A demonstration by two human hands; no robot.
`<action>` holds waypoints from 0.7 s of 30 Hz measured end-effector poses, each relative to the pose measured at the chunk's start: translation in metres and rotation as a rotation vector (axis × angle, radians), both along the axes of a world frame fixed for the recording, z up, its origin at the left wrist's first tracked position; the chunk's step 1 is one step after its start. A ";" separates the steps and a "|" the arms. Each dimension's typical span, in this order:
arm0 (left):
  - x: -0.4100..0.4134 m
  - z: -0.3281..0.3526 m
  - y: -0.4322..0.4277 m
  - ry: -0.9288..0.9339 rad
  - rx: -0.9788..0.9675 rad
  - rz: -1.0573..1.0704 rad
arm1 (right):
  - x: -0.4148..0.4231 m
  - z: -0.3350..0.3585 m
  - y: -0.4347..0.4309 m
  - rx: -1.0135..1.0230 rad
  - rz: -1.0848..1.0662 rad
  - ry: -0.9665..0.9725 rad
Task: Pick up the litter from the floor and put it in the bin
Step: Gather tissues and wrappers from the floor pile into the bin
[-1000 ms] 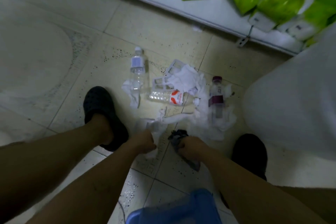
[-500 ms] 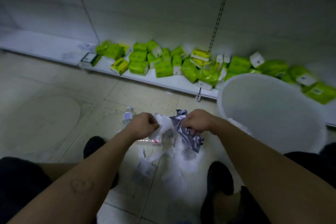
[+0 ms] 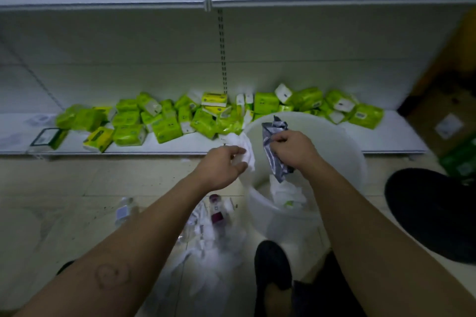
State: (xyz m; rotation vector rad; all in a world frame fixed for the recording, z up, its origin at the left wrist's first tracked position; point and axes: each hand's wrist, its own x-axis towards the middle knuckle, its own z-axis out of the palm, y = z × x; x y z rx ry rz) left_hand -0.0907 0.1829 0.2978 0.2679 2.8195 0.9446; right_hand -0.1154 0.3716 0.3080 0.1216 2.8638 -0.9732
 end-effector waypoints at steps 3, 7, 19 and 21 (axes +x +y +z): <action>-0.008 -0.010 0.028 -0.042 -0.011 -0.105 | -0.001 -0.011 0.028 0.078 0.030 -0.196; 0.000 -0.034 0.034 -0.078 -0.065 -0.156 | 0.004 -0.020 0.037 0.022 0.030 -0.243; 0.067 -0.088 -0.085 -0.262 -0.080 0.152 | 0.052 -0.058 -0.099 0.398 0.503 -0.200; 0.083 -0.103 -0.109 -0.308 -0.107 0.203 | 0.065 -0.072 -0.124 0.507 0.595 -0.140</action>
